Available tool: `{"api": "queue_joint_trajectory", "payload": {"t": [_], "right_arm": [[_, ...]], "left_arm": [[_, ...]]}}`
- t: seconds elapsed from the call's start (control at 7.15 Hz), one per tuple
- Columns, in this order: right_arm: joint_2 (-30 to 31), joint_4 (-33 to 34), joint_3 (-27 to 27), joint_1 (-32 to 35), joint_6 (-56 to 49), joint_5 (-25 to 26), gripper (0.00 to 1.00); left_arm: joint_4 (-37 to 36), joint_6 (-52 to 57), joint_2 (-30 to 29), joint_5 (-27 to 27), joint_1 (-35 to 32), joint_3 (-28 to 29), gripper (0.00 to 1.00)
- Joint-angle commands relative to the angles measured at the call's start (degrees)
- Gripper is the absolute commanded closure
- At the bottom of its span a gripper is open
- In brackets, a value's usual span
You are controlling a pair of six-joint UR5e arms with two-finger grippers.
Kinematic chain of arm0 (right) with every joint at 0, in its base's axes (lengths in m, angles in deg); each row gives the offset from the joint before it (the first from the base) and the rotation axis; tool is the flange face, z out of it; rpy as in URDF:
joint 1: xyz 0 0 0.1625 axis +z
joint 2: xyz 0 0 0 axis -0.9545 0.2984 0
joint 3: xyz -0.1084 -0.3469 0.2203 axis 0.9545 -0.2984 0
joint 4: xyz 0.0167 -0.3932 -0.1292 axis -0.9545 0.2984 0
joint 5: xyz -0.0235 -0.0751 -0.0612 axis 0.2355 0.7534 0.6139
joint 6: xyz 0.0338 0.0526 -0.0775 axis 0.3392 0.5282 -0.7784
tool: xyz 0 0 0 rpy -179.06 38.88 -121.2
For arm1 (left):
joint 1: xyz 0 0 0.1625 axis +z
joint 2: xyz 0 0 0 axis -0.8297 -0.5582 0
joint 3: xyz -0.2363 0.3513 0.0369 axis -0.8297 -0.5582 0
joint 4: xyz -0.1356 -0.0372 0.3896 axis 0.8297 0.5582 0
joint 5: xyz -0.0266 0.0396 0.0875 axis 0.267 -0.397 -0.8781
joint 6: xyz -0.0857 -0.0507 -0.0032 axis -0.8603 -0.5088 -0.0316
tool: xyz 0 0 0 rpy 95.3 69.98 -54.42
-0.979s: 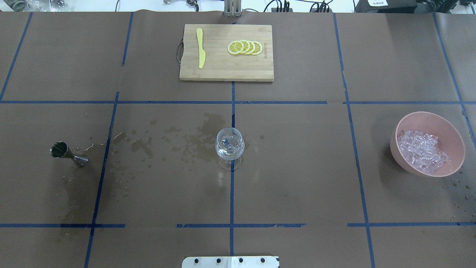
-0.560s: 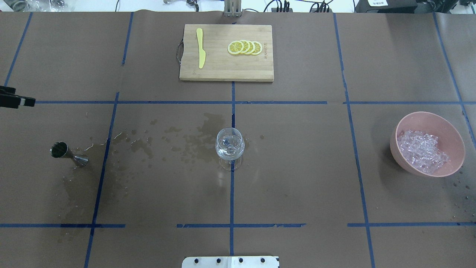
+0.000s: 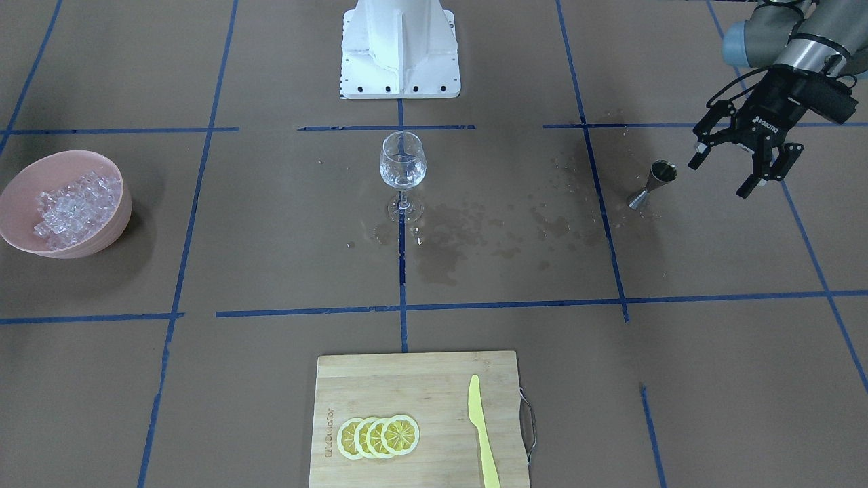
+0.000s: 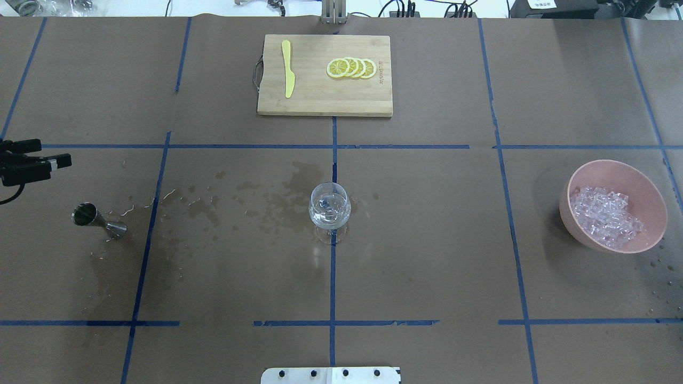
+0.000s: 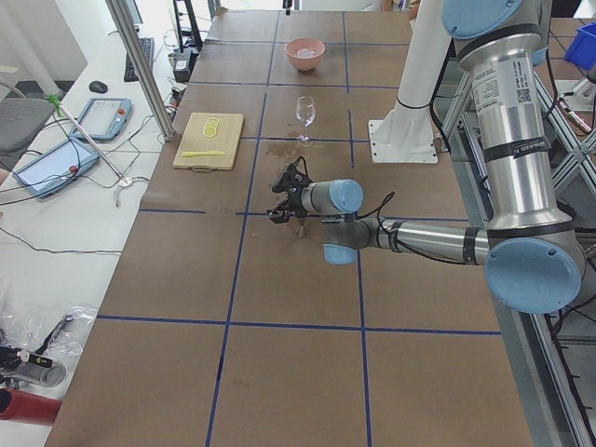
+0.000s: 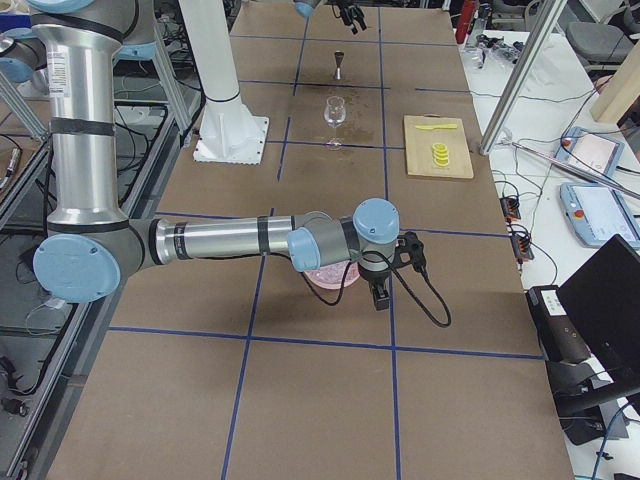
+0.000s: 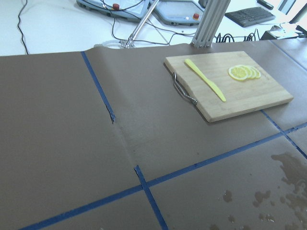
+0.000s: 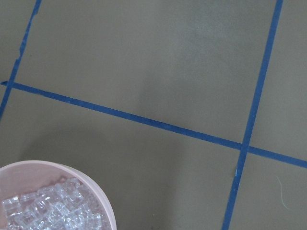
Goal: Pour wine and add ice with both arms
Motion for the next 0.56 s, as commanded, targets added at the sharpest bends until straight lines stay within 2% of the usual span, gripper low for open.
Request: {"api": "queue_joint_trajectory", "payload": {"t": [0.0,0.28,0.42], "right_arm": [[0.0,-1.6,-0.2,-0.3,0.1,-1.2,0.00],[0.0,-1.6,-0.2,-0.4,0.1,-1.3,0.00],[0.0,-1.6,-0.2,-0.5,0.1,-1.4,0.00]], "left_arm": [[4.6,-0.3,4.7,-18.1,12.8,-0.1,0.00],[9.9,-0.3,7.8,-25.5,19.3,0.0,0.00],[10.0,-0.8,7.8,-32.3,24.5,0.2,0.00]]}}
